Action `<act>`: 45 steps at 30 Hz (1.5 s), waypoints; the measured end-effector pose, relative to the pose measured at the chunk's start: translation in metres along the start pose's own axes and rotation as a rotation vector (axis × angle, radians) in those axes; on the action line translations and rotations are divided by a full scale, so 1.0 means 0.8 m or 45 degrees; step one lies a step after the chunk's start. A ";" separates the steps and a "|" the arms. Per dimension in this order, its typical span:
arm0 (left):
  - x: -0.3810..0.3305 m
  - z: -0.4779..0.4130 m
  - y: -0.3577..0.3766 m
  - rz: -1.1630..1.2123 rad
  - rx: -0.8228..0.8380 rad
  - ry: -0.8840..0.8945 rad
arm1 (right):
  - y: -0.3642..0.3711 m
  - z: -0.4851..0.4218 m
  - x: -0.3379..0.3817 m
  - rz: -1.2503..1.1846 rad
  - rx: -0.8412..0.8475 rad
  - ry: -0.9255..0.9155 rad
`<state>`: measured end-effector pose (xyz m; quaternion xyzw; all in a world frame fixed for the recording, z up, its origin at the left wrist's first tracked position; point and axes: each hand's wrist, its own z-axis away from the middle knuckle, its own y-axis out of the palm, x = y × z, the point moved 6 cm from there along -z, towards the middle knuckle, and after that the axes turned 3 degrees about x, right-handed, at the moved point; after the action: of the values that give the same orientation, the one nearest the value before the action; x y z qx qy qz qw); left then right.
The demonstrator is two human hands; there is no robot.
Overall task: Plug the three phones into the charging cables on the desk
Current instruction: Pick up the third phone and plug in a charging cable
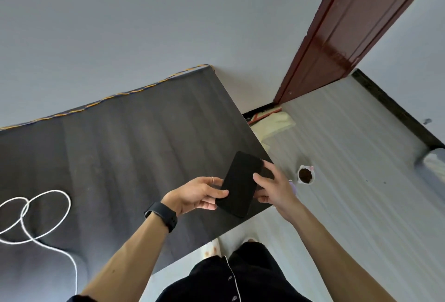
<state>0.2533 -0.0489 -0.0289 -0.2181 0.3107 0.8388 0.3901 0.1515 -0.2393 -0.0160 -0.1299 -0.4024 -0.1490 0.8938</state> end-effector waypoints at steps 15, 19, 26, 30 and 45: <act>0.152 0.094 0.084 0.607 -0.341 0.195 | 0.067 0.095 -0.059 0.199 0.317 -0.081; 0.249 0.151 0.089 0.798 -0.580 0.170 | 0.143 0.129 -0.111 0.306 0.534 -0.036; 0.397 0.285 0.056 0.965 -0.816 0.192 | 0.309 0.201 -0.148 0.637 0.890 -0.120; 0.473 0.344 0.016 1.129 -0.878 0.246 | 0.418 0.216 -0.168 0.891 0.931 -0.260; 0.670 0.564 -0.170 1.594 -1.008 0.513 | 0.717 0.207 -0.270 2.608 0.977 -1.216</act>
<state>-0.0168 0.6091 -0.0814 -0.2736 0.1180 0.8962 -0.3288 0.1149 0.3832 -0.1378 -0.1572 -0.4216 0.8268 0.3375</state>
